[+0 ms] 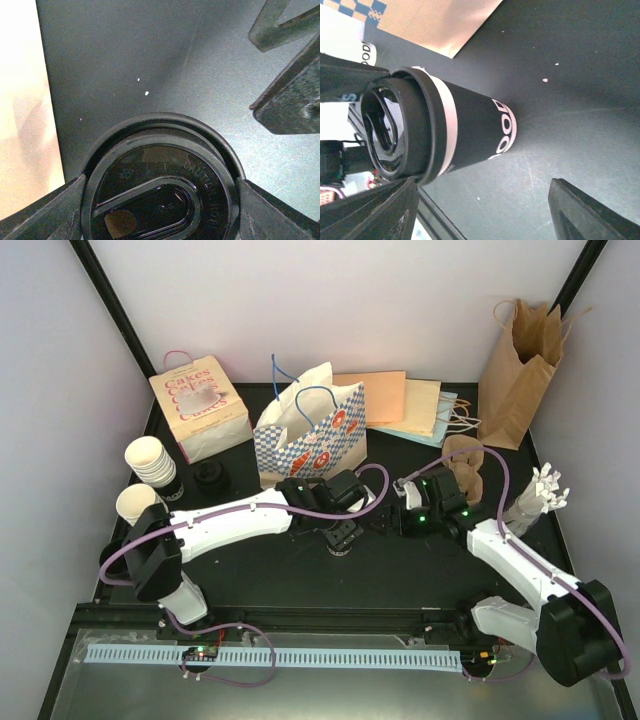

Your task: Pack the takeout coffee

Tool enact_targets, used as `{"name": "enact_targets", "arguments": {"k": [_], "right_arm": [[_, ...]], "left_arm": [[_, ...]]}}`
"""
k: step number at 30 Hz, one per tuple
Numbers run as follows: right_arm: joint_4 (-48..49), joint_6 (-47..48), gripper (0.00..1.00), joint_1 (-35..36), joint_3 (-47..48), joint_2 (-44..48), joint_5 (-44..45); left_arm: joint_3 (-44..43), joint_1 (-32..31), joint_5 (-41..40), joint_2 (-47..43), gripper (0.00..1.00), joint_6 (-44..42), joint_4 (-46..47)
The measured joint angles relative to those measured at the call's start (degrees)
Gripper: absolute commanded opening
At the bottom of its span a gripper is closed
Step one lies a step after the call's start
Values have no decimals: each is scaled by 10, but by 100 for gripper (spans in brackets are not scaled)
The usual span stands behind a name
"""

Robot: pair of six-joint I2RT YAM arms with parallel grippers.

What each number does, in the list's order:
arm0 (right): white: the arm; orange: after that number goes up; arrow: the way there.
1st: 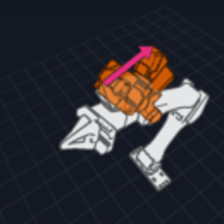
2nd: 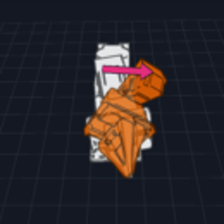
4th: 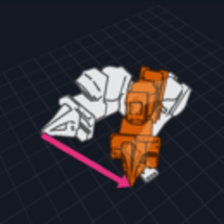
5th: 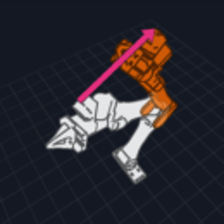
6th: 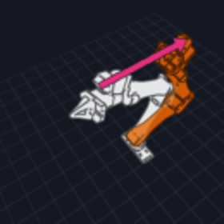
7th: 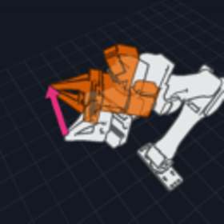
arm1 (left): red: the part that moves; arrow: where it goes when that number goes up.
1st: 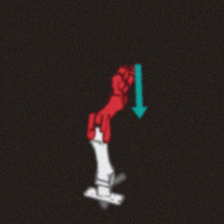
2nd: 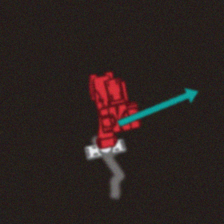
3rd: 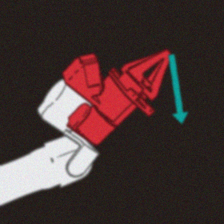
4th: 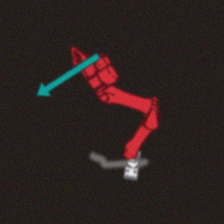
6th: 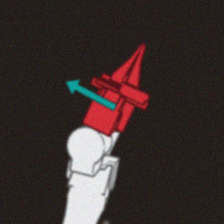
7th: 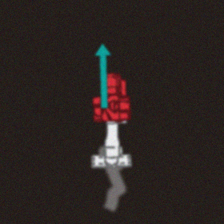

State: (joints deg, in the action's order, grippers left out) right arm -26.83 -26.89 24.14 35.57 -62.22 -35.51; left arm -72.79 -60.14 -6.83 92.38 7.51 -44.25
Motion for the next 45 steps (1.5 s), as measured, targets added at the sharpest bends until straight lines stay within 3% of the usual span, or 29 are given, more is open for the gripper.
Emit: {"name": "enact_targets", "arguments": {"k": [7,11,34,41,45], "right_arm": [[40,-13,73,0,0,-27,-30],[41,-13,73,0,2,-28,-30],[-45,32,78,4,56,3,36],[-89,49,80,105,122,7,138],[-96,52,89,166,150,9,202]], "left_arm": [[-1,1,5,2,89,1,1],[-3,1,10,2,99,3,-1],[-41,3,10,-61,99,18,-45],[-31,73,21,-168,99,59,-37],[28,137,38,-250,99,101,-12]]}}
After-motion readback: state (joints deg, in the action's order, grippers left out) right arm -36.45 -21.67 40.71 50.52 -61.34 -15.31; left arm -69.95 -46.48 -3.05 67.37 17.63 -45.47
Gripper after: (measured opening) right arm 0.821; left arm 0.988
